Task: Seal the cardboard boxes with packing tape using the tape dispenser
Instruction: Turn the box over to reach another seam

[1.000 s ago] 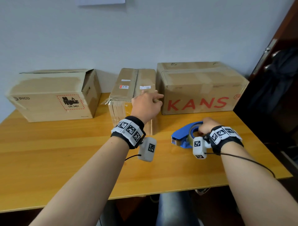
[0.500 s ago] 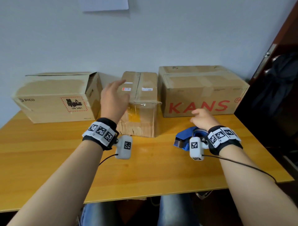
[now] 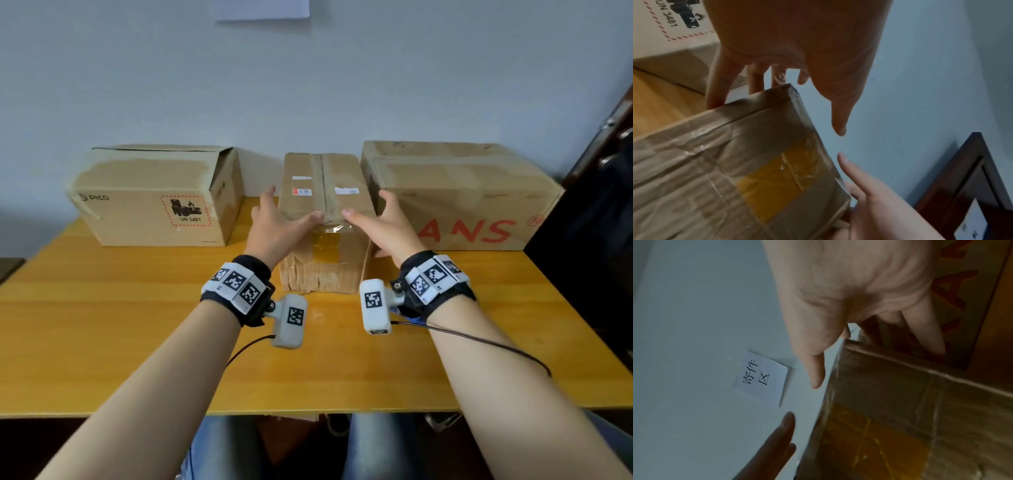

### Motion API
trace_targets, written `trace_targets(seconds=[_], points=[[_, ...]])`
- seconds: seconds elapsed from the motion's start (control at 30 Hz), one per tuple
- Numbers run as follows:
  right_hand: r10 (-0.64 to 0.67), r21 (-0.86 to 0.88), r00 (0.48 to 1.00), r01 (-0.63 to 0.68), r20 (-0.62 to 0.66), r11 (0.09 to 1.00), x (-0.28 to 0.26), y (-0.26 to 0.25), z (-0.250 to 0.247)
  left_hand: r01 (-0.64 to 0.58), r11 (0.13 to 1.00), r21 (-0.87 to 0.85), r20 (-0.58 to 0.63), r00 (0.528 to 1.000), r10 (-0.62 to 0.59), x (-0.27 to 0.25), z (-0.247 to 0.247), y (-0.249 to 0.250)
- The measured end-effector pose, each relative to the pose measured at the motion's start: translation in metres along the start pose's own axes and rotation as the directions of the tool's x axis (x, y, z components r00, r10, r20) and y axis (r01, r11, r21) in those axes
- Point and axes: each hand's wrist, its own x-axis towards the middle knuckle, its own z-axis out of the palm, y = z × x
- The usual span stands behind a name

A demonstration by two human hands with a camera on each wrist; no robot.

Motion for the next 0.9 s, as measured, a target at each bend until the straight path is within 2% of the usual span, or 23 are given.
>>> trace_targets(seconds=[0.2, 0.4, 0.6, 0.9], points=[[-0.064, -0.183, 0.989, 0.039, -0.135, 0.982, -0.009, 0.003, 0.012, -0.016, 0.999, 0.044, -0.02, 1.0, 0.017, -0.009, 0.01, 0.001], [-0.088, -0.233, 0.98, 0.045, -0.177, 0.971, -0.013, -0.001, 0.016, 0.021, 0.999, 0.039, -0.068, 0.997, -0.018, -0.007, 0.012, -0.003], [-0.097, -0.129, 0.97, 0.069, -0.224, 0.989, -0.014, 0.007, 0.015, 0.014, 0.998, -0.068, -0.118, 0.993, -0.022, -0.001, 0.015, -0.012], [-0.067, -0.015, 0.96, 0.065, -0.273, 0.998, -0.013, 0.019, 0.016, 0.073, 0.962, -0.264, -0.135, 0.984, -0.112, 0.001, 0.013, -0.022]])
